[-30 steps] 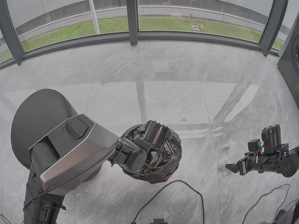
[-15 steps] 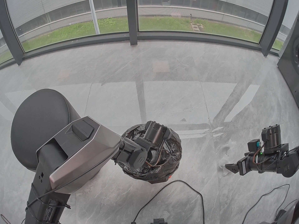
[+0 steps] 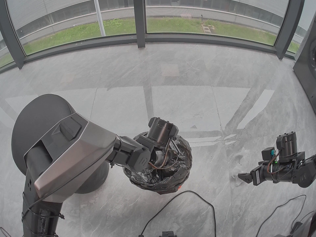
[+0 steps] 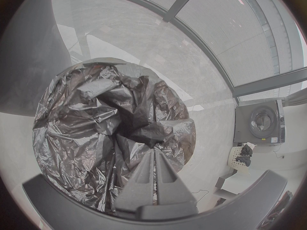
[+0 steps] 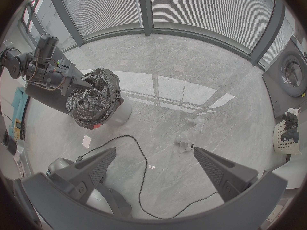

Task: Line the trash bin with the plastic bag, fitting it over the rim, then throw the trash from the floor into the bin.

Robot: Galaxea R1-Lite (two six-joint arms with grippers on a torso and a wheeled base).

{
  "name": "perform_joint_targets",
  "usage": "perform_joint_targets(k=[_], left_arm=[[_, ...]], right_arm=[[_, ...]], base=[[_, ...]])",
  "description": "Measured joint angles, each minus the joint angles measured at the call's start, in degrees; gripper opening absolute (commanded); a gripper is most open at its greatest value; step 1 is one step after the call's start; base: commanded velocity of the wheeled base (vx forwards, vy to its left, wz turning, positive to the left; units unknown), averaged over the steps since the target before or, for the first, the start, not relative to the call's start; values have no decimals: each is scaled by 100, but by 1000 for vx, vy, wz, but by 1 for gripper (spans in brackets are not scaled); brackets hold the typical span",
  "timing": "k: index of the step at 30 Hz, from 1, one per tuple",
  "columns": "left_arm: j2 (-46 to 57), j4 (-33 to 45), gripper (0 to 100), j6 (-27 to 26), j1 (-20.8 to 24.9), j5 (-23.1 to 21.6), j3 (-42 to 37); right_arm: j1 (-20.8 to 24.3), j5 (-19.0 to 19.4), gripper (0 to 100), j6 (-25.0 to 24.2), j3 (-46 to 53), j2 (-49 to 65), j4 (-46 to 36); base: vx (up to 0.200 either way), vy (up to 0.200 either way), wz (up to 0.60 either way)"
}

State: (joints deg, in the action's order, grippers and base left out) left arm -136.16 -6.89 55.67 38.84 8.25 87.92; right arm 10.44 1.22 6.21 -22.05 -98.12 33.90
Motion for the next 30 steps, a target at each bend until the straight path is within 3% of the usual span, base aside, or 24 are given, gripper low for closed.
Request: perform_joint_targets(k=[30], left_arm=[[-455,20,0,-33,-207,23,207]], right_arm=[[-22,-2,100,2,-189,-77,-7]], base=[[0,0,0]])
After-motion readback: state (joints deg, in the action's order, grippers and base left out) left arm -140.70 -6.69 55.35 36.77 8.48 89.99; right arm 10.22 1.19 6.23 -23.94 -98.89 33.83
